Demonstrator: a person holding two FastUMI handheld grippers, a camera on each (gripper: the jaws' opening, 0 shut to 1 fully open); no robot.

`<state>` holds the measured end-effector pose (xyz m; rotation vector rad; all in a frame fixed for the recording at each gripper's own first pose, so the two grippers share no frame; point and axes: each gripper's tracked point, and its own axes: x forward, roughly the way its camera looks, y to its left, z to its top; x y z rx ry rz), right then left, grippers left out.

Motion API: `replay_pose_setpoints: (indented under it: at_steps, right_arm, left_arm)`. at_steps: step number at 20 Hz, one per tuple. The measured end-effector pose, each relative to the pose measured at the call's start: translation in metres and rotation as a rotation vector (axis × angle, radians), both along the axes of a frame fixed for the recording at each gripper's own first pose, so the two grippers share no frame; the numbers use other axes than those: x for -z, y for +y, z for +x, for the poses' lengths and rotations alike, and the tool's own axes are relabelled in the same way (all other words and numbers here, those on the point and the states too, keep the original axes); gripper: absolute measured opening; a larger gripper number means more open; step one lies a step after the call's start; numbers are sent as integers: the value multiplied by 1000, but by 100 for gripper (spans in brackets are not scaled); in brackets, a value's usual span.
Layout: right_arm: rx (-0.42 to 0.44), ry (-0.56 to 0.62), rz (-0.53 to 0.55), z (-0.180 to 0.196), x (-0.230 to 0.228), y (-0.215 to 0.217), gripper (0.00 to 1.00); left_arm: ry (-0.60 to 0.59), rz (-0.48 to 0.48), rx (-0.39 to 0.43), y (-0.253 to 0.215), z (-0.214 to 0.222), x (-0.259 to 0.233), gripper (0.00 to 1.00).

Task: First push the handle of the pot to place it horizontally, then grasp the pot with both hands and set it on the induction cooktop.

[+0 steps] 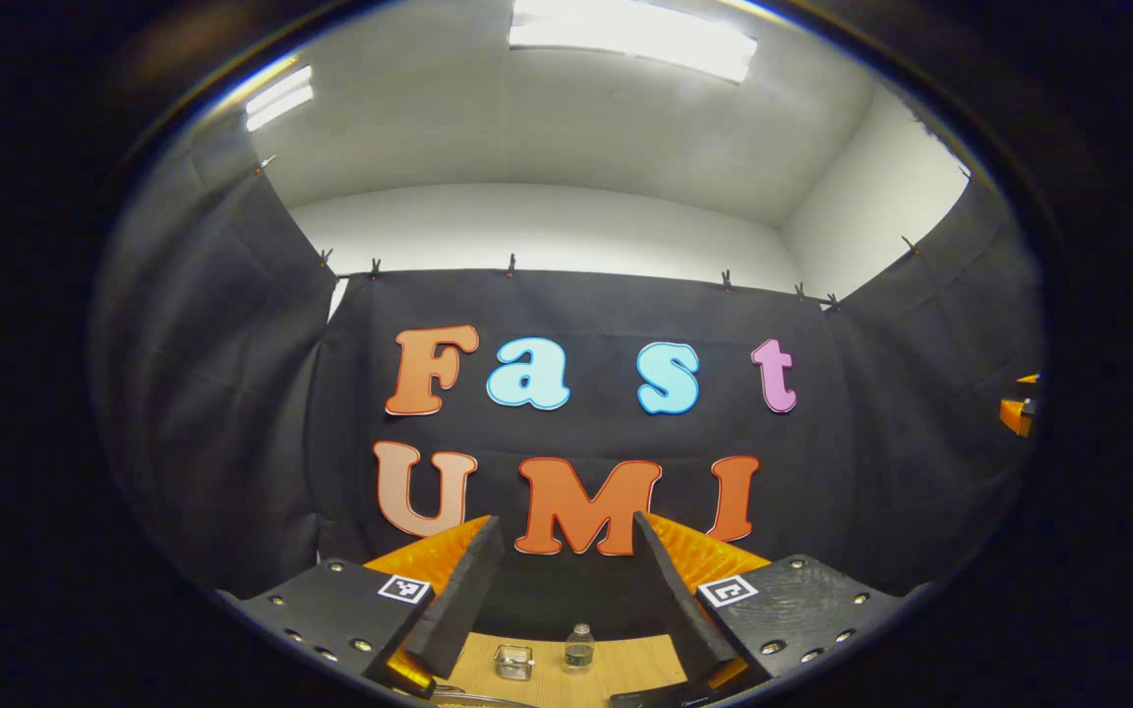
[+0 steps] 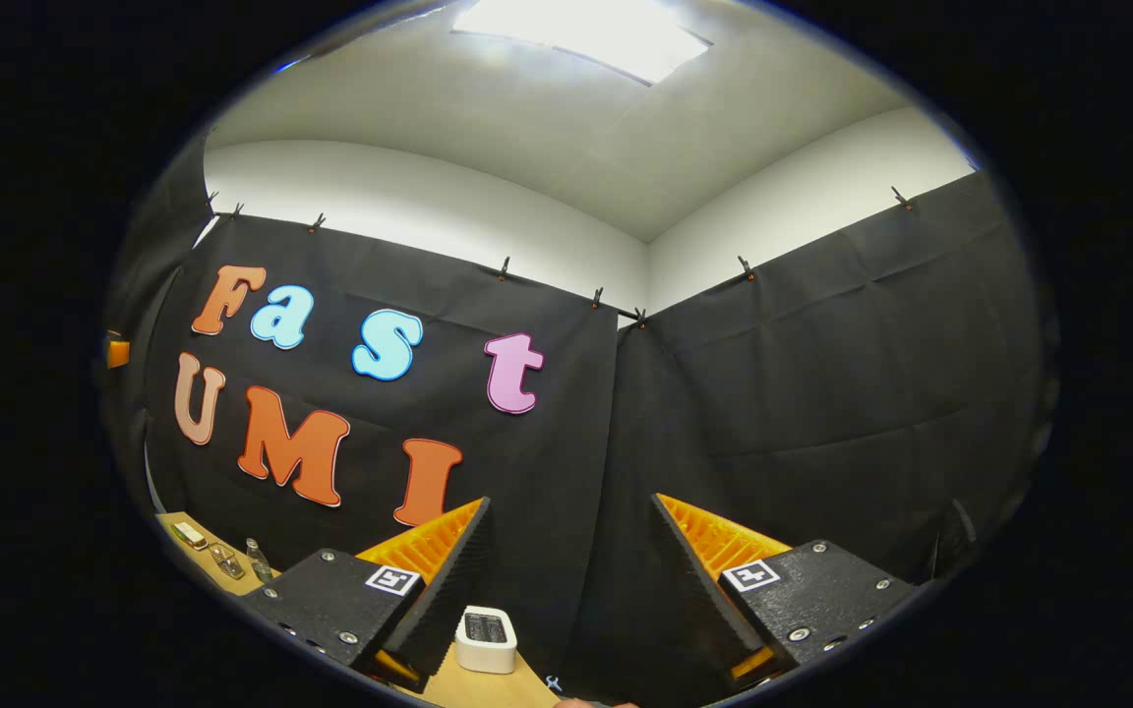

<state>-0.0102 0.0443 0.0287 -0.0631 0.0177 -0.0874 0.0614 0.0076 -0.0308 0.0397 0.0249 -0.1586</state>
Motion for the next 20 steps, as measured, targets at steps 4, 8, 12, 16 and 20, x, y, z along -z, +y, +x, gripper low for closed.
replay_pose_setpoints:
  at_steps: [4,8,12,16,20]
  right_arm:
    - [10,10,-16,1,0,7,96]
    - [12,14,-14,4,0,14,96]
    - [15,49,-33,6,14,19,96]
    - [1,63,-23,10,19,24,96]
    - [-10,81,-22,13,28,26,96]
  left_arm:
    - [22,-9,32,-3,12,11,82]
    - [49,-14,46,0,20,21,83]
    - [101,-19,49,5,23,39,82]
    - [157,-18,63,9,16,53,83]
    - [246,-4,45,16,10,80,63]
